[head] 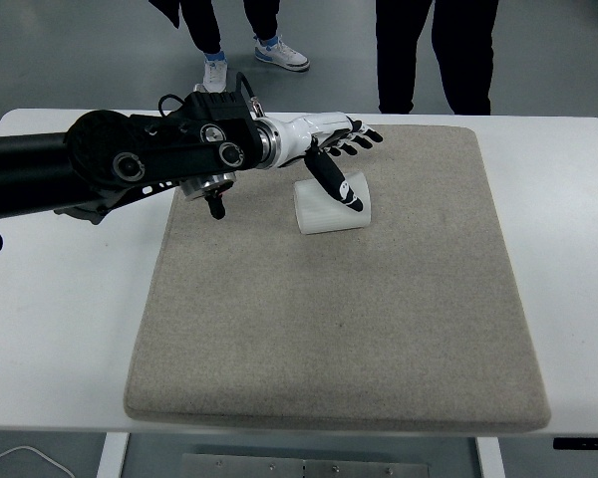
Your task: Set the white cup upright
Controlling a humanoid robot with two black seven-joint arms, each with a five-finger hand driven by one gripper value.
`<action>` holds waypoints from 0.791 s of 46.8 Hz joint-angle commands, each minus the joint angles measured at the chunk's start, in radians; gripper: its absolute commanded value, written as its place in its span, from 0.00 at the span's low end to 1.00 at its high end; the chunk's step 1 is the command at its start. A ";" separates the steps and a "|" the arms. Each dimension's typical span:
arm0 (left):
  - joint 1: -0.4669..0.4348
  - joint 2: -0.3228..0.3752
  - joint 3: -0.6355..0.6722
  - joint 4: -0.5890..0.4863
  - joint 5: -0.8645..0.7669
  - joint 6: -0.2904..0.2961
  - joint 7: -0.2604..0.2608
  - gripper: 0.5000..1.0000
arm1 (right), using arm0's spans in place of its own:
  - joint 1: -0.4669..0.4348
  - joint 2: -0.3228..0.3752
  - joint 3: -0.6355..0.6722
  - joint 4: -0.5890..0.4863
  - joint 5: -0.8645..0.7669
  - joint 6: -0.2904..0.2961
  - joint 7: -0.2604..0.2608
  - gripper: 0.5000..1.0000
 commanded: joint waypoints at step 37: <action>0.014 -0.078 0.117 0.143 0.057 -0.013 -0.002 0.97 | 0.000 0.000 0.000 0.000 0.000 0.000 0.000 0.86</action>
